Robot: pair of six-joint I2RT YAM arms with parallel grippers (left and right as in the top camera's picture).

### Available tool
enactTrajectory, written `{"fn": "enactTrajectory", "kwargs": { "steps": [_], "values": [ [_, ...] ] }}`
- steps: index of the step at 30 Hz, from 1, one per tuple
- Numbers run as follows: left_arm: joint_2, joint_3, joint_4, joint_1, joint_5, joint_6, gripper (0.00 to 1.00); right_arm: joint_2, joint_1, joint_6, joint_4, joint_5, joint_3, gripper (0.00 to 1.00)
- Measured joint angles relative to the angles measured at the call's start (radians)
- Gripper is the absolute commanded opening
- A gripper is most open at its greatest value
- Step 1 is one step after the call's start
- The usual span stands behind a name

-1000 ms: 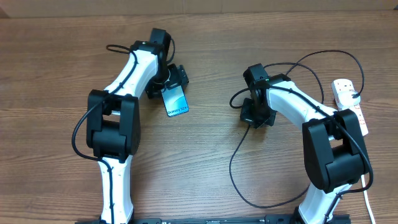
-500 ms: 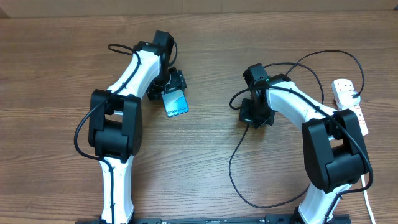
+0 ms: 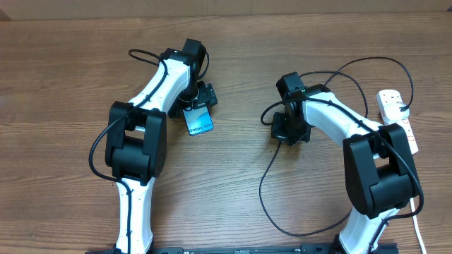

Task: Plug charger to phone and switch on socket

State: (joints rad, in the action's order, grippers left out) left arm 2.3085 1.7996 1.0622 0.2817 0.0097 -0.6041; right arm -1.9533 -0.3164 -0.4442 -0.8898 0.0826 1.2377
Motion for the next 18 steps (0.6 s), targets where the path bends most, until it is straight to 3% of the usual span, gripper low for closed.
{"fn": "enactTrajectory", "kwargs": {
  "steps": [10,18],
  "values": [
    [0.000,0.000,0.003,0.000,0.002,0.000,0.93,0.000,0.000,0.000,0.000,0.000,0.000,0.04],
    [0.000,0.000,0.036,0.000,0.019,-0.003,1.00,0.000,0.000,0.000,0.000,0.001,0.000,0.04]
  ]
}}
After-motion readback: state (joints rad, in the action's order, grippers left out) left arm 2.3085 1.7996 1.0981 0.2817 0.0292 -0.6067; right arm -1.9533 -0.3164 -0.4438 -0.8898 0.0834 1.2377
